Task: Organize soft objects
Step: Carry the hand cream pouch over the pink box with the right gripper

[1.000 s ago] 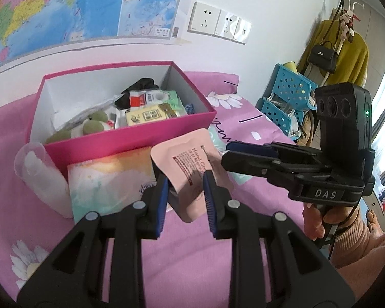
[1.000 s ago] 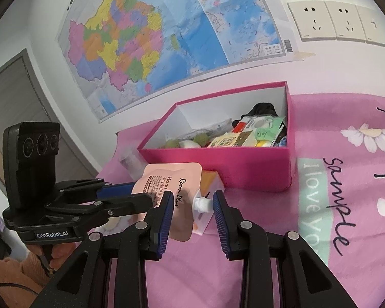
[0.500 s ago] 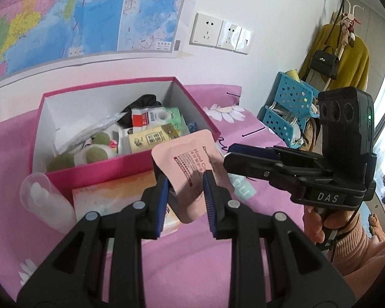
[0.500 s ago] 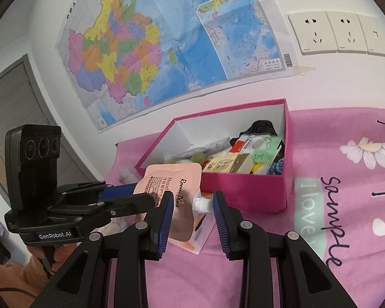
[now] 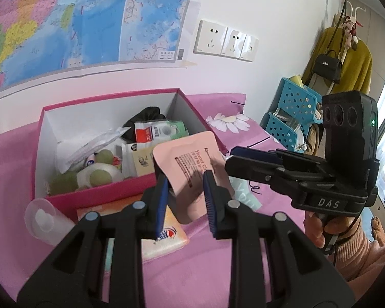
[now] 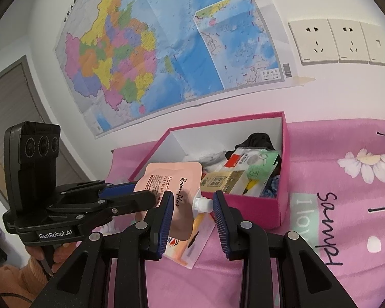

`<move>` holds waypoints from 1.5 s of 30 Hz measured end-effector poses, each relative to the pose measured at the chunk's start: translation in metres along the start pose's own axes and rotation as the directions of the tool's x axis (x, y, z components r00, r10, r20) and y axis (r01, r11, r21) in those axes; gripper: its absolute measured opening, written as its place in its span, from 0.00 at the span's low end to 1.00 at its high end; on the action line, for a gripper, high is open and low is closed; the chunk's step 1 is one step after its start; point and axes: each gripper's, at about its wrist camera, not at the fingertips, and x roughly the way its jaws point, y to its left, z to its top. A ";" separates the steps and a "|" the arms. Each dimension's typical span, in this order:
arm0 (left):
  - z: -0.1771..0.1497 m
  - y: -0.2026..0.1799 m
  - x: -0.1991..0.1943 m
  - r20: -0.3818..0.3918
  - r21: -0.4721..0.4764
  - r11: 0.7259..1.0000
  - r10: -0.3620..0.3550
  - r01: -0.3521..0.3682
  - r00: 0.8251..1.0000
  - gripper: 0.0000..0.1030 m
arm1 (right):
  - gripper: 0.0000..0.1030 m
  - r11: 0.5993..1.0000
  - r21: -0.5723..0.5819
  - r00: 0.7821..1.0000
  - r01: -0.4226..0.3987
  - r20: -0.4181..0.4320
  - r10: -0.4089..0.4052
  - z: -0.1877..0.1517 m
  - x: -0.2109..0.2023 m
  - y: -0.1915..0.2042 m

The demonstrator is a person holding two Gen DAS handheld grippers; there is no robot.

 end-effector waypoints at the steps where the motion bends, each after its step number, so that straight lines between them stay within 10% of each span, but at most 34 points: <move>1: 0.001 0.000 0.000 0.001 0.002 1.000 0.002 -0.002 1.000 0.27 | 0.31 1.000 0.000 1.000 0.000 0.002 0.000 0.001 0.000 -0.001; 45: 0.028 0.010 0.026 0.020 -0.004 1.000 0.015 -0.015 1.000 0.27 | 0.31 0.999 0.012 0.999 0.037 0.024 -0.038 0.024 0.015 -0.016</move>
